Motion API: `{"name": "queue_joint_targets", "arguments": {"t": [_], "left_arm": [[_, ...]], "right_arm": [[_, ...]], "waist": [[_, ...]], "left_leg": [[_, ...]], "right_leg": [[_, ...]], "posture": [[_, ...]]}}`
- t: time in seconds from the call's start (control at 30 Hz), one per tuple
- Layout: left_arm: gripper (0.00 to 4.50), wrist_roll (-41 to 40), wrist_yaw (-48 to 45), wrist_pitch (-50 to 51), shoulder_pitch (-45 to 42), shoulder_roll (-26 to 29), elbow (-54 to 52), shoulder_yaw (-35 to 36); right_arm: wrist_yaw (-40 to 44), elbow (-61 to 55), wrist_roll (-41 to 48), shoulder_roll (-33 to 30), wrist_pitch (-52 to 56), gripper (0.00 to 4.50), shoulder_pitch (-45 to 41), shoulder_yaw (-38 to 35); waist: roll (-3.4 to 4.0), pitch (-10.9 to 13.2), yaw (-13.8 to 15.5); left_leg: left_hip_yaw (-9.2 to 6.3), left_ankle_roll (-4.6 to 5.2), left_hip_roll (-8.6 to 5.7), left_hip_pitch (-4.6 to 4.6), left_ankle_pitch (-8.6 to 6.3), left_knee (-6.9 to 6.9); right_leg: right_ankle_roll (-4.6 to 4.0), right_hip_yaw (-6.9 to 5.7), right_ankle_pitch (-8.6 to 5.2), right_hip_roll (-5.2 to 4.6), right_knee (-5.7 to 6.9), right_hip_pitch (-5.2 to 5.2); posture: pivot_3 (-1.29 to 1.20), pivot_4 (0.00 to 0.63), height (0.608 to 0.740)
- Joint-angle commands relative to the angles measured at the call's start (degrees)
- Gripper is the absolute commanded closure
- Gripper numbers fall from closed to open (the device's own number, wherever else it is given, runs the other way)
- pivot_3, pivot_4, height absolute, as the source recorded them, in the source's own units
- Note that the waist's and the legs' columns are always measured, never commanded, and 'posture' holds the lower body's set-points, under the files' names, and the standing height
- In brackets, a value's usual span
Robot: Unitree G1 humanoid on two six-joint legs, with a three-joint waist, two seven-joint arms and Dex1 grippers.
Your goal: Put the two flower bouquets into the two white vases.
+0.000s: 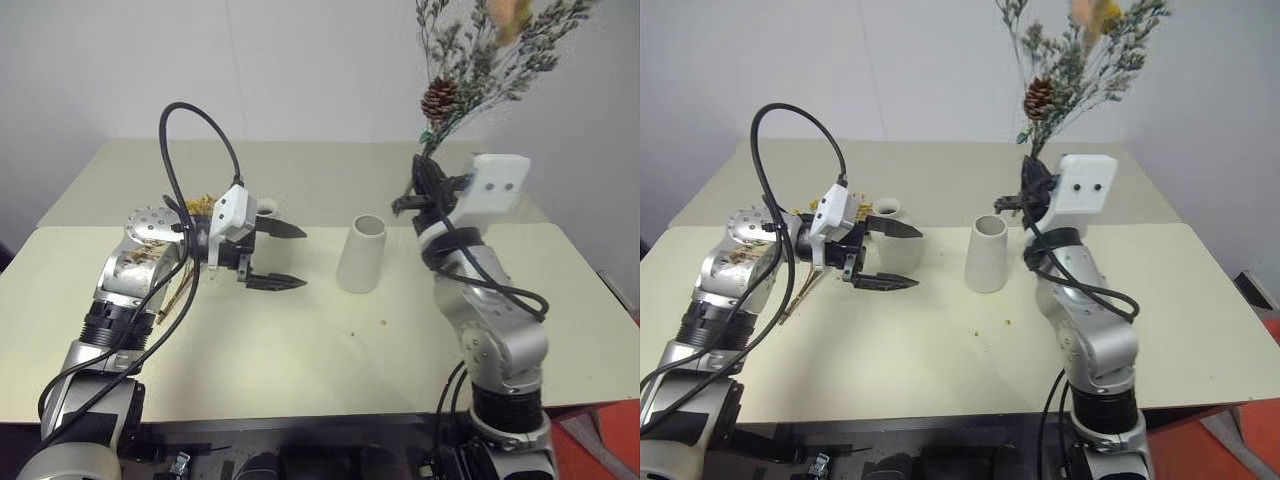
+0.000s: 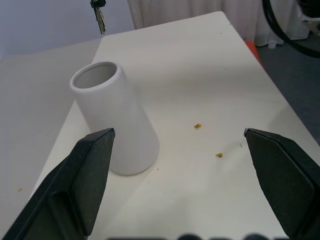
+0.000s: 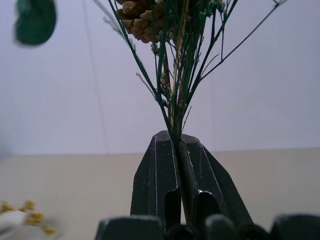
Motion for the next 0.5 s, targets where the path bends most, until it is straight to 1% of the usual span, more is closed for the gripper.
{"name": "queue_joint_targets", "arguments": {"t": [0.03,0.23,0.5], "left_arm": [[0.00,0.29,0.96,-0.44,-0.82,1.80,0.87,2.36],[0.00,0.49,2.06,-0.82,-0.03,3.37,1.76,3.16],[0.00,0.27,3.25,-0.60,0.99,3.52,0.61,3.94]], "right_arm": [[1.51,1.81,-2.25,1.99,-3.56,4.49,-2.18,0.08],[4.33,6.28,-4.72,4.83,-6.12,4.49,-2.73,0.74],[7.48,8.20,-6.44,5.71,-6.75,4.49,-0.48,0.44]], "waist": [[0.01,0.01,0.00],[0.02,0.02,0.08],[0.03,0.02,0.01]], "left_leg": [[0.00,0.00,0.00,0.00,0.00,0.00],[0.00,0.00,-0.01,-0.04,0.00,-0.01],[0.00,0.00,-0.01,-0.07,0.00,-0.01]], "right_leg": [[-0.01,-0.01,0.00,0.00,0.02,0.00],[-0.07,-0.01,0.02,0.00,0.10,-0.12],[-0.09,0.00,0.01,-0.01,0.23,-0.21]], "posture": [[0.00,0.150,0.740],[0.00,0.150,0.740],[0.00,0.150,0.740]]}}
